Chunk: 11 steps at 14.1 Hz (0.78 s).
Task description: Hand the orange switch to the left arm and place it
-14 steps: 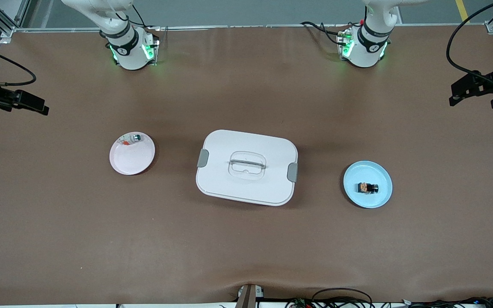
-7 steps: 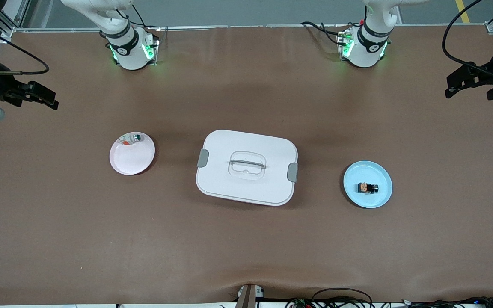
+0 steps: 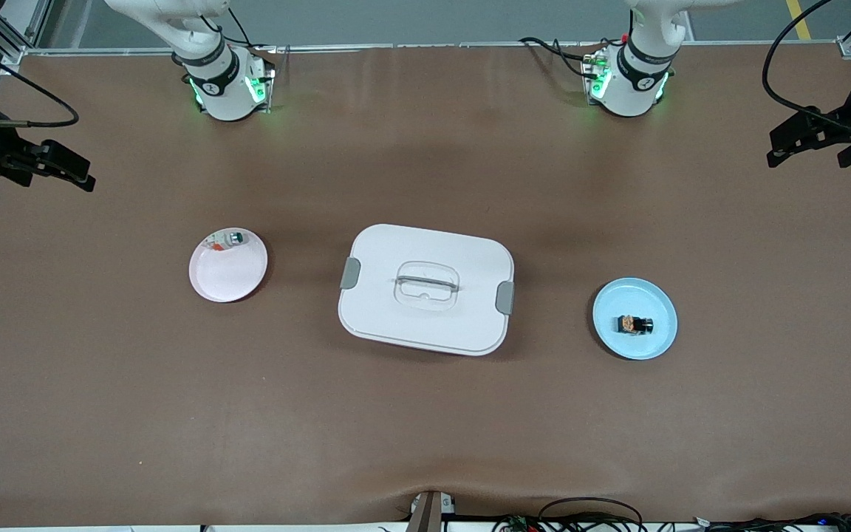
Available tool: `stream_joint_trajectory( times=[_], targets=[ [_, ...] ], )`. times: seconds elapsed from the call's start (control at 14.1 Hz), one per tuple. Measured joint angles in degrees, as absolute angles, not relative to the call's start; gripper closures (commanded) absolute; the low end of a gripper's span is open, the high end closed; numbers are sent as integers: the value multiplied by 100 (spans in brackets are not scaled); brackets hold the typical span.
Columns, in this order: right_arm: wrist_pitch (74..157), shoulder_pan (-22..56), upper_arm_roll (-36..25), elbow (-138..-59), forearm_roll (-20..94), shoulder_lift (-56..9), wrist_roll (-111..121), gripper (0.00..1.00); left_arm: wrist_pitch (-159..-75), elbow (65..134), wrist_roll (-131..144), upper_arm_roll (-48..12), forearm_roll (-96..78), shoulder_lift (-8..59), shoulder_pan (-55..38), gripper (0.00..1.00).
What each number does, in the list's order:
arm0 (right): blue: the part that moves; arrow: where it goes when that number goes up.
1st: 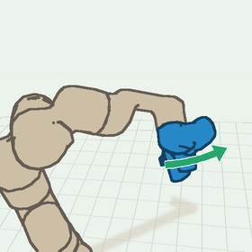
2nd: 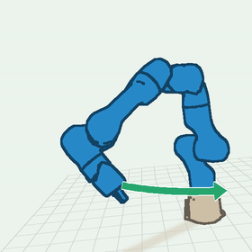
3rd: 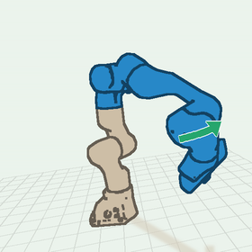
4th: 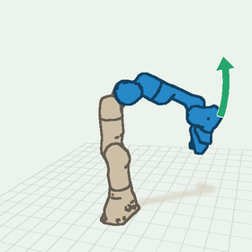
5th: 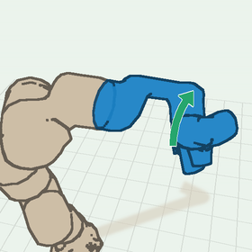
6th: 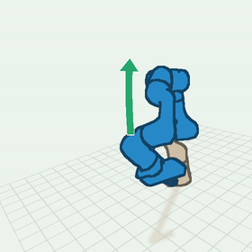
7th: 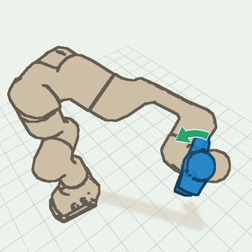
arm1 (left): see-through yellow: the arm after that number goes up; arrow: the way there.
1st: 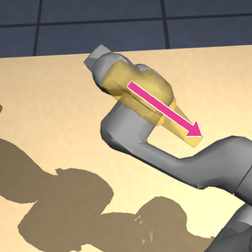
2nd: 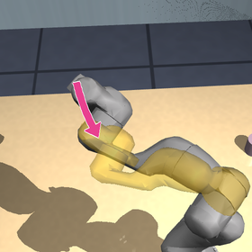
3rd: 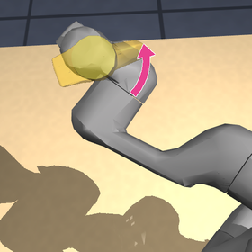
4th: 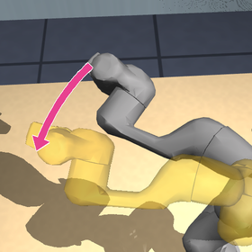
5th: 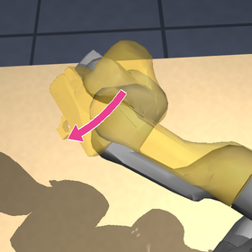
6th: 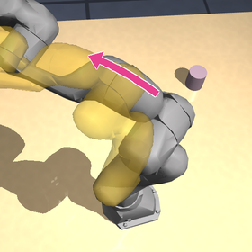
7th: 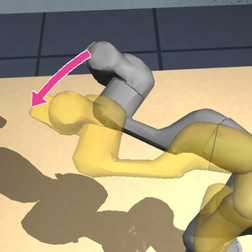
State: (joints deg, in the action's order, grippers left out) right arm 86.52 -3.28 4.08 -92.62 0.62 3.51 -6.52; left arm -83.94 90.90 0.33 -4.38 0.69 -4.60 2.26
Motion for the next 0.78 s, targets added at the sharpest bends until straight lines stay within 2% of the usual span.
stream_joint_trajectory(
  times=[0.78],
  targets=[
    [8653,-328,405,-9268,153,501,-648,0,-8410,9078,689,-574,63,-473,190,0]
  ],
)
